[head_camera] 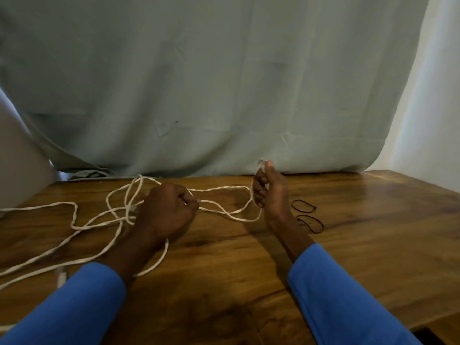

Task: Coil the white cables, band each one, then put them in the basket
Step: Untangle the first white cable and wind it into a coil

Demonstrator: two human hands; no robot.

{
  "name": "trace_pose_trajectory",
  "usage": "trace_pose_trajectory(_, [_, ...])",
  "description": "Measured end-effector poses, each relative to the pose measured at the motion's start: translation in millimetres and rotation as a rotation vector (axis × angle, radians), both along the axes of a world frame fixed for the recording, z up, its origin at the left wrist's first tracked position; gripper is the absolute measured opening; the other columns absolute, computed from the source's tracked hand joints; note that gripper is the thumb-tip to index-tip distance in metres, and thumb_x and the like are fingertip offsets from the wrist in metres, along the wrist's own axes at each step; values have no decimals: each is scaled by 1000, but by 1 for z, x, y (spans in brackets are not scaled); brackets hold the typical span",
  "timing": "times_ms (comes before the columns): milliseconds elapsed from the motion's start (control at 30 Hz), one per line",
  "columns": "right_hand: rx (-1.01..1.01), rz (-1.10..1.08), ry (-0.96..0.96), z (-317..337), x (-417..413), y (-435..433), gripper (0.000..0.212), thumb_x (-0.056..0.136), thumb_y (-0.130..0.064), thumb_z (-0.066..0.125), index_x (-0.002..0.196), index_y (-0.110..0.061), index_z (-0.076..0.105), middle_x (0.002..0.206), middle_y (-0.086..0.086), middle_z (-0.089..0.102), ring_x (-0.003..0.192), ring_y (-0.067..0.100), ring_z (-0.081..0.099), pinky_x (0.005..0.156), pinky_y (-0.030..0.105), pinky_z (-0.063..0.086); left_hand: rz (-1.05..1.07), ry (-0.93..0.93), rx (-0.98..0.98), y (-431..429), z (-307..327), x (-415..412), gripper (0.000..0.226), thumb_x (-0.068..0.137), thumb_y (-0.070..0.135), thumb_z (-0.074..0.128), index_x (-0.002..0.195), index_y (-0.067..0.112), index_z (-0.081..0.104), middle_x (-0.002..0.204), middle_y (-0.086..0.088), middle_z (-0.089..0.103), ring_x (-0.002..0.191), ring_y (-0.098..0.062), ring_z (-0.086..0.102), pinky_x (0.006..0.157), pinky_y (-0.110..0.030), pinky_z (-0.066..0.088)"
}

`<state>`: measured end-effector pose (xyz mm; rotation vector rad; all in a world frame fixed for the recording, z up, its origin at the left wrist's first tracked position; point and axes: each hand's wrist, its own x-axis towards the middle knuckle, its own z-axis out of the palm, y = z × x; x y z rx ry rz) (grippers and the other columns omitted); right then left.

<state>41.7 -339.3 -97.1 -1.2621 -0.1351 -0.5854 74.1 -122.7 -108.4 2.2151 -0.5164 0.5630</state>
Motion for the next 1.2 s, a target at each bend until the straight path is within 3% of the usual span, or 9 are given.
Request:
trace_pose_trajectory(200, [-643, 5, 51, -24, -15, 50, 44, 107, -50, 40, 72, -31, 58, 64, -14, 56, 60, 4, 50, 63, 30, 40, -24, 301, -653, -22, 1, -5, 26, 93, 28, 74, 70, 17, 69, 62, 1, 64, 49, -16, 54, 52, -24, 42])
trace_pose_trajectory(333, [-1045, -125, 63, -33, -13, 73, 53, 104, -63, 27, 104, -26, 64, 93, -5, 69, 86, 14, 64, 80, 46, 53, -163, 438, -932, -28, 2, -11, 32, 95, 12, 61, 64, 19, 60, 50, 5, 50, 41, -8, 39, 41, -20, 30])
trace_pose_trajectory(533, [-1091, -168, 94, -39, -7, 73, 46, 106, -59, 26, 112, -23, 54, 95, -3, 65, 84, 13, 62, 78, 47, 53, -350, 548, -1028, -26, -4, -13, 26, 91, -1, 52, 103, 6, 75, 92, -14, 76, 76, -19, 69, 65, -30, 53])
trace_pose_trajectory(700, [-823, -87, 79, -39, -7, 73, 43, 105, -61, 32, 109, -28, 59, 93, -2, 67, 84, 8, 65, 80, 44, 56, -412, 548, -1106, -27, -1, -11, 17, 90, -2, 65, 99, 7, 75, 88, -10, 78, 77, -18, 74, 63, -27, 58])
trace_pose_trajectory(800, [-415, 114, 188, -42, 2, 72, 55, 86, -83, 41, 110, -40, 64, 108, 2, 75, 102, 19, 73, 94, 54, 57, -440, 482, -964, -30, -5, -17, 15, 93, 2, 66, 101, 8, 77, 94, -13, 78, 86, -26, 76, 67, -30, 59])
trace_pose_trajectory(867, [-308, 122, 181, -42, 6, 69, 63, 85, -83, 44, 112, -31, 67, 111, 6, 75, 107, 24, 73, 99, 57, 54, -471, 368, -807, -35, -8, -22, 25, 95, -1, 63, 110, 14, 77, 97, -10, 78, 91, -26, 76, 73, -31, 59])
trace_pose_trajectory(1000, [-127, 17, 161, -36, 14, 58, 58, 88, -76, 50, 92, -21, 67, 85, 8, 71, 91, 30, 70, 99, 63, 52, -399, 191, -536, -38, -10, -26, 49, 92, 9, 73, 131, 33, 55, 92, 1, 74, 82, -13, 74, 68, -26, 58])
trace_pose_trajectory(1133, [-27, -28, 141, -26, 16, 42, 59, 89, -77, 52, 66, -23, 57, 62, 6, 52, 64, 25, 53, 73, 42, 50, -243, -147, 82, -34, -6, -34, 16, 97, 41, 63, 113, 39, 62, 80, 20, 68, 75, 2, 64, 63, -26, 47])
trace_pose_trajectory(1200, [-92, -46, 131, -24, 11, 38, 59, 98, -67, 43, 65, -20, 52, 58, 6, 49, 53, 18, 49, 58, 30, 45, -332, -89, 77, -34, -4, -40, 10, 100, 33, 60, 107, 36, 67, 74, 18, 70, 67, 1, 66, 61, -26, 49])
